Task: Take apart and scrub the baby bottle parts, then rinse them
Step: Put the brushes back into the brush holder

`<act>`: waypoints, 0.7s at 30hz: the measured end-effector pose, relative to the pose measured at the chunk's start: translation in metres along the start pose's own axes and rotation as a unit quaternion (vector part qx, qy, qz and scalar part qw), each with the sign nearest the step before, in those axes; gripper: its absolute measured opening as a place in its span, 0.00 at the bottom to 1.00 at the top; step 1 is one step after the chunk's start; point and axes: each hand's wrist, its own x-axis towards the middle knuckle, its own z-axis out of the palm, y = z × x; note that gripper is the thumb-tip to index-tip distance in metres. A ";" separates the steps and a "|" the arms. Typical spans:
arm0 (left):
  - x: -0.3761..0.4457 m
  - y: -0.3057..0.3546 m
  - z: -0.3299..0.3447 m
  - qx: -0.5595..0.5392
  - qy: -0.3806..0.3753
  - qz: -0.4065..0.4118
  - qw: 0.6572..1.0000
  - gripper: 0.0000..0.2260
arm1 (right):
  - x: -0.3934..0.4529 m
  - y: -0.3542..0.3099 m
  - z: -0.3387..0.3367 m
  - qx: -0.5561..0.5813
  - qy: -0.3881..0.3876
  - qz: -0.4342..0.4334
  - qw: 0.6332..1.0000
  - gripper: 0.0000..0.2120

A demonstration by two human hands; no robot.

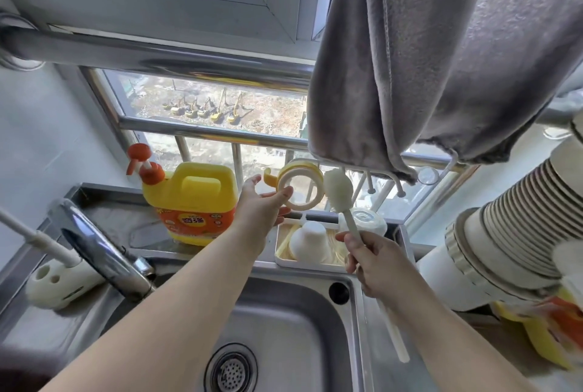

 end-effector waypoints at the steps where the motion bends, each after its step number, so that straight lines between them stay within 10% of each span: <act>1: 0.000 0.000 0.000 0.003 -0.001 0.002 1.000 0.32 | -0.001 0.001 0.000 -0.001 -0.001 -0.001 1.000 0.09; 14: -0.038 -0.041 -0.026 0.066 -0.034 -0.084 0.994 0.22 | -0.026 0.020 0.018 0.078 -0.060 0.023 0.995 0.07; 21: -0.097 -0.091 -0.086 0.136 -0.139 -0.106 0.975 0.20 | -0.048 0.075 0.057 -0.109 -0.149 0.025 0.983 0.08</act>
